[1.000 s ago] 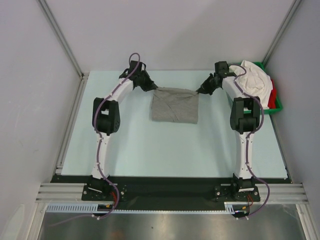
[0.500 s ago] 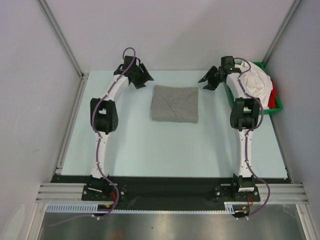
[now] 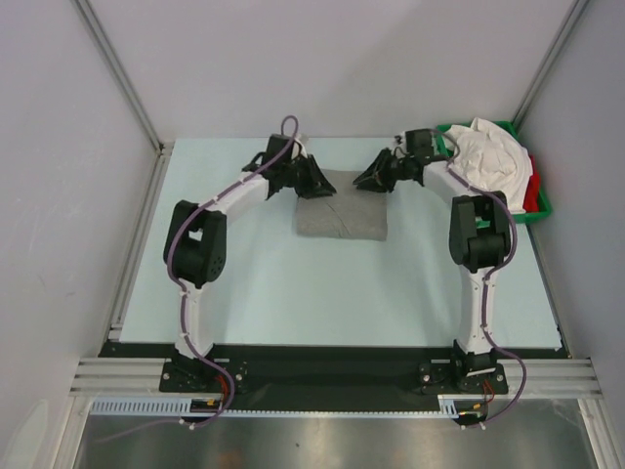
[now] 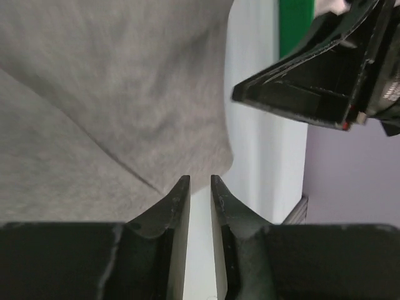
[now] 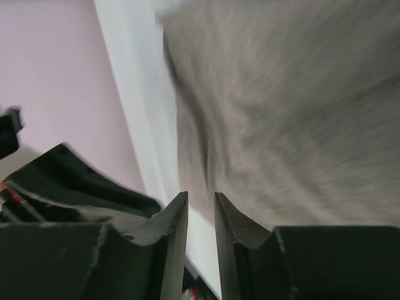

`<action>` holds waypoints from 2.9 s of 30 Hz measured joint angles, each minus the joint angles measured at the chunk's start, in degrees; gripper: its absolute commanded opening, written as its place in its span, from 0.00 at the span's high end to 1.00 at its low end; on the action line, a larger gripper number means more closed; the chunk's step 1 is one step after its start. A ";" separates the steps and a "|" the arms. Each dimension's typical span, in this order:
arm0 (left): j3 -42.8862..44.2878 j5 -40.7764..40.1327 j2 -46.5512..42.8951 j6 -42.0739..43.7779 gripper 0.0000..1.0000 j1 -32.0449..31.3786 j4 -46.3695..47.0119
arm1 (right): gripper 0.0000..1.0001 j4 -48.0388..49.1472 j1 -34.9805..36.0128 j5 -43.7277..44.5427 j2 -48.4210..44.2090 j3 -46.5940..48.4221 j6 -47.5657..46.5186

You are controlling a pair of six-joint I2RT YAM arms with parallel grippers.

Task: Fold and stack the t-shirts
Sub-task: Fold the tshirt

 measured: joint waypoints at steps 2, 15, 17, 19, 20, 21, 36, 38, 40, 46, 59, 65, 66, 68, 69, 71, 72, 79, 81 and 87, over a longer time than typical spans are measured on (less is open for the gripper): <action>-5.09 2.05 0.00 -0.28 0.73 -1.97 1.73 | 0.74 4.92 3.37 -3.10 -1.31 -5.84 2.16; -15.93 5.79 2.49 9.75 0.70 3.56 -3.06 | 0.79 16.28 -4.26 -10.99 -5.31 -33.51 -0.46; -15.93 4.94 1.57 11.80 0.67 4.02 -4.92 | 0.78 14.58 -6.19 -9.99 -6.56 -33.53 -2.14; -15.98 4.52 -0.17 13.09 0.66 4.24 -6.93 | 0.76 12.48 -6.62 -9.35 -8.26 -33.51 -3.15; -15.98 4.39 -1.36 13.38 0.66 4.24 -7.78 | 0.75 10.99 -6.34 -9.27 -9.68 -33.31 -3.58; -15.98 4.33 -2.78 13.44 0.65 4.22 -8.39 | 0.75 10.03 -5.92 -9.31 -10.71 -32.96 -3.76; -21.73 7.02 -0.24 8.39 0.67 3.50 1.33 | 0.75 14.34 0.26 -10.91 -6.99 -33.09 -3.89; -22.16 8.55 0.52 8.70 0.67 4.28 1.66 | 0.75 12.94 -1.79 -12.50 -5.70 -34.47 -5.20; -22.16 7.67 -0.13 10.51 0.67 4.72 1.22 | 0.74 11.19 -3.23 -12.74 -6.19 -34.64 -7.45; -23.56 4.39 -4.79 14.75 0.57 4.98 -2.95 | 0.73 4.50 -5.35 -9.42 -10.16 -34.64 -12.74; -18.27 11.72 -1.14 -5.18 0.64 4.15 19.43 | 0.74 28.76 7.26 -10.78 -6.64 -22.49 10.19; -17.31 12.46 9.25 -8.85 0.65 4.85 21.57 | 0.75 35.63 10.08 -10.86 4.85 -23.56 16.50; -16.26 12.22 9.31 -8.37 0.65 5.18 20.90 | 0.75 36.48 9.25 -12.33 5.73 -23.67 16.83; -14.38 10.73 9.29 -6.38 0.62 5.73 18.93 | 0.74 37.05 7.78 -12.79 5.55 -23.56 16.61; -13.68 10.32 9.29 -5.38 0.62 6.03 17.64 | 0.74 36.81 6.78 -12.74 5.42 -23.26 16.17; -12.07 9.44 9.22 -3.54 0.59 6.64 14.67 | 0.73 35.58 4.44 -12.76 5.33 -22.36 15.52; -11.43 9.25 9.01 -2.93 0.58 6.93 13.53 | 0.73 34.69 3.21 -12.74 5.18 -21.88 15.34; -8.22 9.27 4.07 -2.23 0.57 6.80 9.92 | 0.71 30.58 -2.93 -11.74 4.37 -12.74 15.54; -8.04 9.64 2.38 -2.62 0.57 5.99 10.51 | 0.71 30.56 -3.54 -11.52 5.18 -8.46 15.54; -15.19 11.21 -3.48 -3.78 0.55 1.29 12.96 | 0.71 32.92 -3.91 -10.69 12.48 -0.87 16.06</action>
